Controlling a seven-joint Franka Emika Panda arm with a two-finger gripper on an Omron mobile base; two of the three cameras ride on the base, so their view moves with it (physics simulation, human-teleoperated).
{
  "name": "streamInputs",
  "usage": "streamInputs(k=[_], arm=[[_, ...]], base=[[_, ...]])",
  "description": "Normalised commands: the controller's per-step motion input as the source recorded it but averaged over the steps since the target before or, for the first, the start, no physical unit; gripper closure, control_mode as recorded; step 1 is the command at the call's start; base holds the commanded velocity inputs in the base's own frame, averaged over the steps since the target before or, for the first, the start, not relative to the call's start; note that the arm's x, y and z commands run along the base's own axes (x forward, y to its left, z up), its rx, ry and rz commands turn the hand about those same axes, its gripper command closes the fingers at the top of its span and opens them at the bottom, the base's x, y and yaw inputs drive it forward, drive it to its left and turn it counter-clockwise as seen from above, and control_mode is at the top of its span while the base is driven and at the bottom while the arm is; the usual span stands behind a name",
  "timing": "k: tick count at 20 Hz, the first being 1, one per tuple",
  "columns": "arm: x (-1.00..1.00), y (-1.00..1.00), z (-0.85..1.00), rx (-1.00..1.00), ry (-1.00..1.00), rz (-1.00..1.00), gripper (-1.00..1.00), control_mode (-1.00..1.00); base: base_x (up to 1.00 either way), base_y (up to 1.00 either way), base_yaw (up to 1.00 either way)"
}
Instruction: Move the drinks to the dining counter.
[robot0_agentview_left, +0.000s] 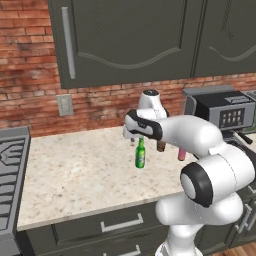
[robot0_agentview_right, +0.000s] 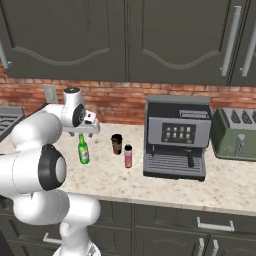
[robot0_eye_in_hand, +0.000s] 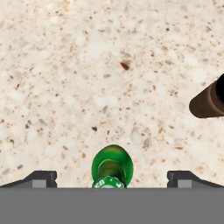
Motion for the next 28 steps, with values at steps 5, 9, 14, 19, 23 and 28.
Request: streamInputs(k=[5,9,14,19,23,28], arm=[[0.01,0.0,0.0,0.0,0.0,0.0,-1.0,-1.0],[0.0,0.0,0.0,0.0,0.02,0.0,-1.0,-1.0],[-0.01,0.0,0.0,0.0,0.02,0.0,-1.0,-1.0],[-0.02,0.0,0.0,0.0,0.0,0.0,-1.0,-1.0],[0.0,0.0,0.0,0.0,0.0,0.0,-1.0,-1.0],[-0.03,0.0,0.0,0.0,0.0,0.0,-1.0,-1.0]], base=[[0.0,0.0,0.0],[0.0,0.0,0.0],[0.0,0.0,0.0],[0.0,0.0,0.0],[0.0,0.0,0.0],[0.0,0.0,0.0]])
